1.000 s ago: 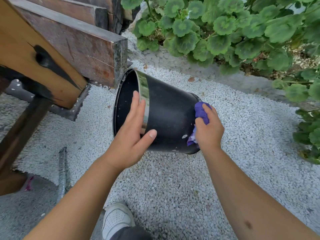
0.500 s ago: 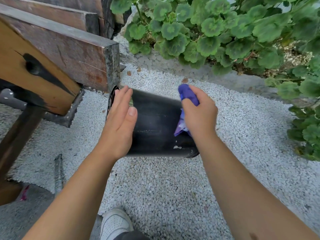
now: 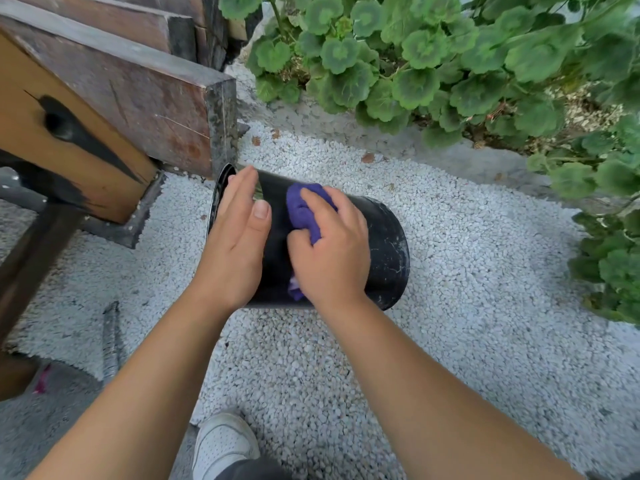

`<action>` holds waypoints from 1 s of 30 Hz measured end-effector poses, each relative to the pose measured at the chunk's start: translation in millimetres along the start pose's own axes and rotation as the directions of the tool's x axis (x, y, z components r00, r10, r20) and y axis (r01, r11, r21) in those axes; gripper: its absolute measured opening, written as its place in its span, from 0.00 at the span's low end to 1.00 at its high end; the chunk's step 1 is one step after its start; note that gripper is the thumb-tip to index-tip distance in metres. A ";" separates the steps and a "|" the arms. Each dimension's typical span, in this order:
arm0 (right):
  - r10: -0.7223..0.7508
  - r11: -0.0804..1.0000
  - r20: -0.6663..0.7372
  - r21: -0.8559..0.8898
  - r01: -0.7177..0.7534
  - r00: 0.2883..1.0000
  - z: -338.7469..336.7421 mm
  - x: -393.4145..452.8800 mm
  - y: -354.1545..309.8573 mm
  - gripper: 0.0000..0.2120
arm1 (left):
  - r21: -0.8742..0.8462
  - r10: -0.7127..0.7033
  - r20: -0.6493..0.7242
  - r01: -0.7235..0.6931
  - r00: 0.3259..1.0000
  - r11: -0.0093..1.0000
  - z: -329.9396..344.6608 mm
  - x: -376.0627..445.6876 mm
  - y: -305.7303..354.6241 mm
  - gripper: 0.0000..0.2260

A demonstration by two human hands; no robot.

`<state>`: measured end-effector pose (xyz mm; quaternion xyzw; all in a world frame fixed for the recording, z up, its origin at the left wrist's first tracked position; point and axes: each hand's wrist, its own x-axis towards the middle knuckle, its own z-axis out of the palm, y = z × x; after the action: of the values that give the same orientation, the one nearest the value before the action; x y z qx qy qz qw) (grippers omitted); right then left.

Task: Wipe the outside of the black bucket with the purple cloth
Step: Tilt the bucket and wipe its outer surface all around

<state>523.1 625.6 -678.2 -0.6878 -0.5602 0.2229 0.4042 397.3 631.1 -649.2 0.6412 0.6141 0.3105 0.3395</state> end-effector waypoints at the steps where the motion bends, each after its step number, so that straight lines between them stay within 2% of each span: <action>1: 0.029 1.000 0.001 -0.010 -0.029 1.000 -1.9 2.9 9.2 0.24 | 0.009 -0.007 -0.008 0.007 1.000 1.000 0.1 -0.7 -0.2 0.32; 7: 0.234 0.969 -0.013 -0.081 -0.234 0.972 -18.0 10.7 66.2 0.26 | 0.187 -0.013 -0.015 0.016 1.000 0.982 1.5 1.6 8.8 0.35; 11: 0.275 0.951 -0.016 -0.144 -0.274 0.961 -28.6 9.6 93.8 0.25 | 0.223 -0.036 -0.044 0.045 0.998 0.974 -1.1 0.5 9.5 0.32; 15: 0.310 0.941 -0.027 -0.134 -0.311 0.950 -35.9 9.9 107.5 0.25 | 0.223 -0.051 -0.050 0.061 0.997 0.973 4.2 -3.0 14.5 0.30; 19: 0.322 0.920 -0.005 -0.235 -0.314 0.947 -52.2 28.2 119.9 0.21 | 0.214 -0.047 -0.063 0.060 0.997 0.975 7.7 -1.7 20.0 0.30; 21: 0.409 0.904 -0.064 -0.109 -0.413 0.910 -63.7 41.0 121.0 0.14 | 0.183 -0.051 -0.062 0.061 0.997 0.981 7.0 -1.6 19.5 0.30; 23: 0.463 0.886 -0.122 0.043 -0.462 0.878 -68.5 49.1 109.5 0.15 | 0.164 -0.056 -0.073 0.067 0.996 0.984 6.0 -1.6 17.2 0.30; 27: 0.347 0.911 -0.027 0.248 -0.330 0.937 -52.2 47.0 46.4 0.23 | 0.114 -0.070 -0.123 0.084 0.990 0.990 4.5 4.8 9.2 0.30; 30: 0.075 0.984 0.006 0.164 -0.075 0.997 -31.4 24.8 -1.2 0.25 | 0.074 0.020 -0.140 -0.010 0.990 0.997 9.3 10.6 12.5 0.30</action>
<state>553.0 639.6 -655.6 -0.6727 -0.5137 0.2832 0.4510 412.7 641.1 -644.5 0.6344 0.6426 0.3348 0.2692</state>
